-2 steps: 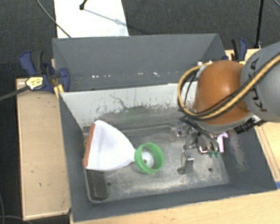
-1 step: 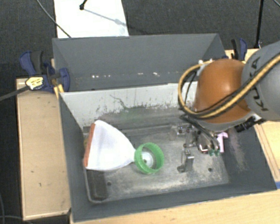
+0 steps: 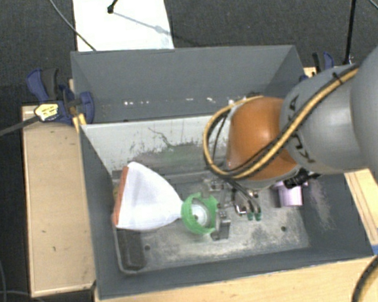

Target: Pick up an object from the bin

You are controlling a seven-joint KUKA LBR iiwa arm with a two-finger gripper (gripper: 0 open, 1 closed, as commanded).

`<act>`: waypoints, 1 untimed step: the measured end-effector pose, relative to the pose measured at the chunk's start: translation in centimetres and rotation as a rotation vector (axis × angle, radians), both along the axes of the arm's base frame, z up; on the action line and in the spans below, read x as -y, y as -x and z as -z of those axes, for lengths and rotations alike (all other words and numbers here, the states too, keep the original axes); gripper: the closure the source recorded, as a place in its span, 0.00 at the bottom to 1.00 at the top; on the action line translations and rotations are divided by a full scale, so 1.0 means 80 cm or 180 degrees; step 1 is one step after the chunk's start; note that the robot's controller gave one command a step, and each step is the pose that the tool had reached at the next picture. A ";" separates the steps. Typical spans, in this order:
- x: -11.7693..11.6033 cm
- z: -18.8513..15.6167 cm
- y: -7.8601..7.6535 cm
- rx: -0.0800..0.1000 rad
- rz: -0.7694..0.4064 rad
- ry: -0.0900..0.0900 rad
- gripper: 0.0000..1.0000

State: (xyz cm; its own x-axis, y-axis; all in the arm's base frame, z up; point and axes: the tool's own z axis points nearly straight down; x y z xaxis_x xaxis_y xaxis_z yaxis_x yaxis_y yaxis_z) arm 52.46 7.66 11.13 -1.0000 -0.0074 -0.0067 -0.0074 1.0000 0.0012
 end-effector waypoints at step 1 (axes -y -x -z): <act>-0.025 0.027 -0.018 -0.0025 0.0081 -0.0002 0.00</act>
Offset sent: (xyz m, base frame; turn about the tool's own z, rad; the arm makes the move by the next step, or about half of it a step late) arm 0.0102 0.0242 -0.0413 -0.1183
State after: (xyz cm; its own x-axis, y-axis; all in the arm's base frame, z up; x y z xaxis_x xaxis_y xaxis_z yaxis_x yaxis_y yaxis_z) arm 53.88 9.65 8.98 -0.9998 0.0179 0.0011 0.0179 0.9998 0.0018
